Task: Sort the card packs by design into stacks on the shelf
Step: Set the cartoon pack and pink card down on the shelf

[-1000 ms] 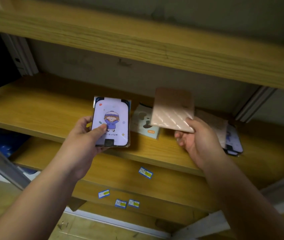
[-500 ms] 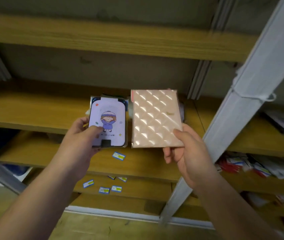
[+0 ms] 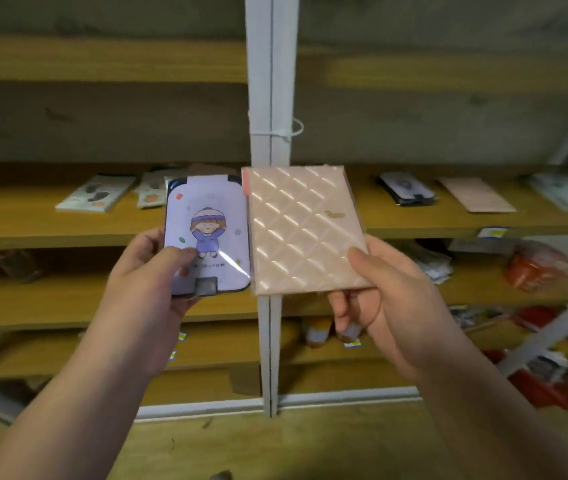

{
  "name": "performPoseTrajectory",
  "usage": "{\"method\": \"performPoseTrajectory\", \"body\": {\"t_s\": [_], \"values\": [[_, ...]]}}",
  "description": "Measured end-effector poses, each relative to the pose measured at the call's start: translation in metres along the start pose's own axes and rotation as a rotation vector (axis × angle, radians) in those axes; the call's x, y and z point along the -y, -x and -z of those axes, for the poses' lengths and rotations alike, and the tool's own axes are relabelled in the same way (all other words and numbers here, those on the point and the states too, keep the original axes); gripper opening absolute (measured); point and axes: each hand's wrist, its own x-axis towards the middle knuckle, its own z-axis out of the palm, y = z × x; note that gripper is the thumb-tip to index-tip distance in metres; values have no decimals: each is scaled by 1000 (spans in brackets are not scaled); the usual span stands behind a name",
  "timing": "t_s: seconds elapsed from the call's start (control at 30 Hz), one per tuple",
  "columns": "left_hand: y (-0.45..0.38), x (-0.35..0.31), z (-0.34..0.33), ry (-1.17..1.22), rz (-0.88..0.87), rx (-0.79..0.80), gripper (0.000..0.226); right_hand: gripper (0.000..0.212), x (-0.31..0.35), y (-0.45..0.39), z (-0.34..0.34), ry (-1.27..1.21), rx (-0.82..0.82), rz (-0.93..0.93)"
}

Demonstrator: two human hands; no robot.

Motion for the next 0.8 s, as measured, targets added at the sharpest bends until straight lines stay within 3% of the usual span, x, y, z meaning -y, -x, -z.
{"method": "performPoseTrajectory", "body": {"t_s": [0.13, 0.4, 0.8], "values": [[4, 14, -58, -3, 62, 75, 34, 33, 18, 29, 49, 74, -126, 37], [-19, 63, -167, -17, 182, 139, 26, 30, 37, 55, 135, 173, -340, 98], [-137, 127, -302, -178, 157, 127, 39, 22, 86, 4, 261, 115, -560, 96]]}}
